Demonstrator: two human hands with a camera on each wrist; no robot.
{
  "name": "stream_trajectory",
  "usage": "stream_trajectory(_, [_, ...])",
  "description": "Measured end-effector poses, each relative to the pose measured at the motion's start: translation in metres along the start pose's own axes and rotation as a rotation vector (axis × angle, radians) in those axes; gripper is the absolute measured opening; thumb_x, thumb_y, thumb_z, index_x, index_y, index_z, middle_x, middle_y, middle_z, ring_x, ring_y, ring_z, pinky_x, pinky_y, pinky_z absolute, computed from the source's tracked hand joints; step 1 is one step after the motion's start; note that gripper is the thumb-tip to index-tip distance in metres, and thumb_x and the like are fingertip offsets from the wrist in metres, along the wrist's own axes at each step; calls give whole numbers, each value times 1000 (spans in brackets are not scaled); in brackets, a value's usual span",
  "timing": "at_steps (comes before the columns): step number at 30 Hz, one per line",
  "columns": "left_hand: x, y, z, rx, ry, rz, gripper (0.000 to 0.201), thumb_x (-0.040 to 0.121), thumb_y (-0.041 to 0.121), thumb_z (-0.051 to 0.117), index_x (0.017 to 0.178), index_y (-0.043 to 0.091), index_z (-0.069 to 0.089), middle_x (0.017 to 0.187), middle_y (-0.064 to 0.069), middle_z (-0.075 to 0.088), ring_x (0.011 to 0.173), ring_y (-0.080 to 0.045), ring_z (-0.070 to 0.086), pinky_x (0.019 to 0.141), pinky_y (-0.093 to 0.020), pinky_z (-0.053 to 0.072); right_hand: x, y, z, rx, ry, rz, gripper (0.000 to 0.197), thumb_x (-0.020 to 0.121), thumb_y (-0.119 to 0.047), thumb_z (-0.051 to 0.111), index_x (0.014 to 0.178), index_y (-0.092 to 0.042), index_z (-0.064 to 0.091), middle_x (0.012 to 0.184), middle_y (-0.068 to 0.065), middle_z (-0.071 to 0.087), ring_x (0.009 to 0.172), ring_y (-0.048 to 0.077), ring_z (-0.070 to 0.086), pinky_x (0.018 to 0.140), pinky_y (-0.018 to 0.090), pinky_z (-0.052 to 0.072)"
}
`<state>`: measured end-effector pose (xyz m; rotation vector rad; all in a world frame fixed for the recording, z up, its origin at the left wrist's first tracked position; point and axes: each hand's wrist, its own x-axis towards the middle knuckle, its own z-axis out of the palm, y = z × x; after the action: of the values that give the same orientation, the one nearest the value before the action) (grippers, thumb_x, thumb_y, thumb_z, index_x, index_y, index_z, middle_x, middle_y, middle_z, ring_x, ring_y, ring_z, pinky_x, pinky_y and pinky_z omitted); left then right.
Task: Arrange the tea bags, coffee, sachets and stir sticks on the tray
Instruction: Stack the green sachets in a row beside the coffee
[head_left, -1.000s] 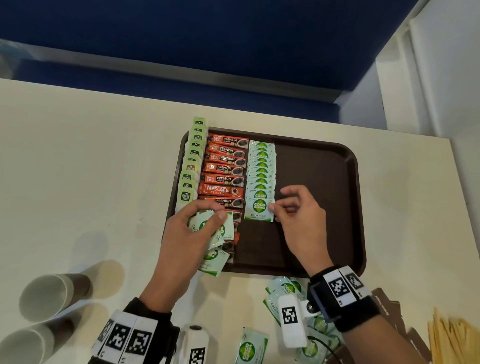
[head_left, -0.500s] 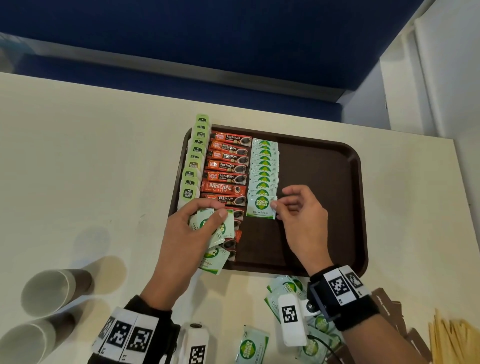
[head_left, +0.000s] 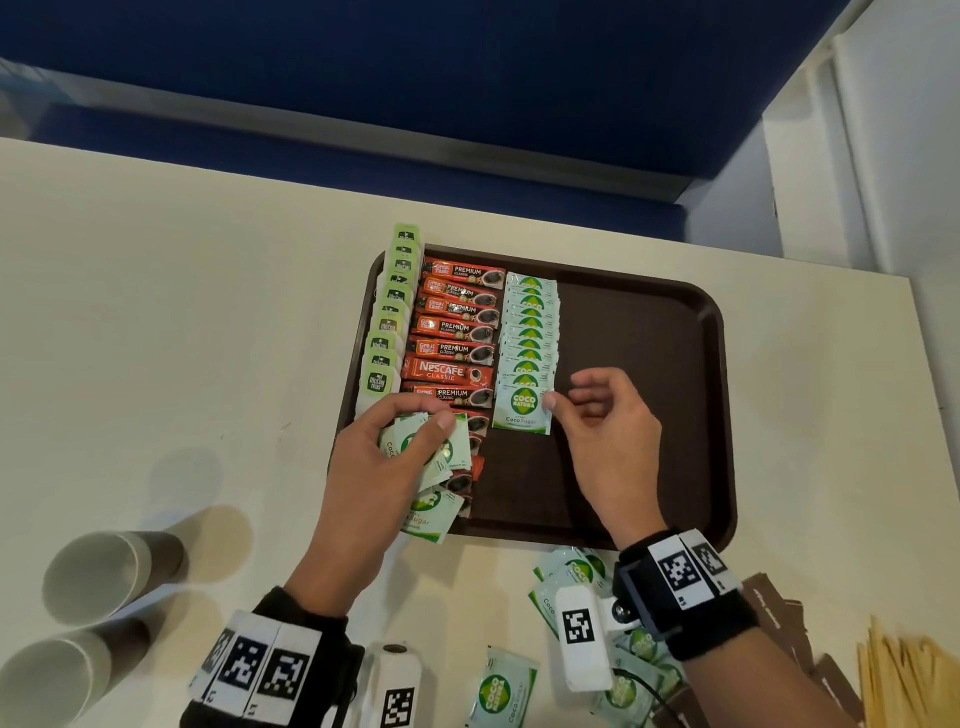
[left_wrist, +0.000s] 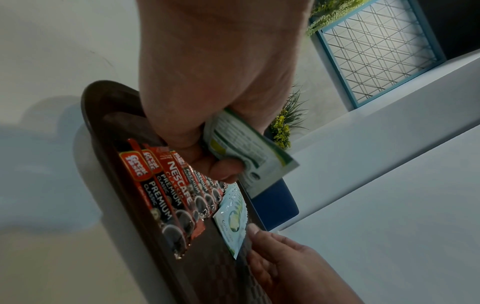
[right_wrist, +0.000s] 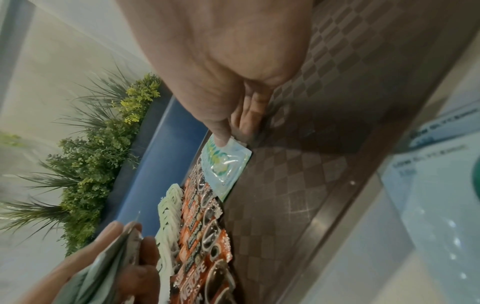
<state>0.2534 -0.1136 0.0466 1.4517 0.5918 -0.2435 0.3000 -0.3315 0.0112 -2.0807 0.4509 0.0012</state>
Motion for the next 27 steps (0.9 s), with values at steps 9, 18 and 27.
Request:
stream_trajectory(9, [-3, 9, 17, 36, -36, 124, 7, 98, 26, 79, 105, 26, 79, 109, 5, 81, 105, -19, 78, 92, -55, 65, -50, -54, -11, 338, -522, 219, 27, 88, -35, 86, 108, -19, 75, 96, 8, 79, 83, 22, 74, 75, 30, 61])
stream_trajectory(18, [-4, 11, 16, 48, -65, 29, 11, 91, 26, 85, 101, 25, 79, 99, 3, 83, 82, -17, 79, 79, -51, 65, -38, -46, -20, 534, -431, 350, 19, 95, -12, 79, 111, -5, 72, 98, 21, 79, 84, 22, 75, 80, 36, 60])
stream_trajectory(27, [-4, 12, 14, 57, -51, 10, 10, 91, 24, 85, 99, 23, 79, 99, 6, 83, 87, -20, 82, 79, -52, 67, -31, -42, -30, 399, -470, 285, 29, 93, -22, 81, 121, -16, 72, 107, 8, 81, 96, 19, 76, 84, 30, 62])
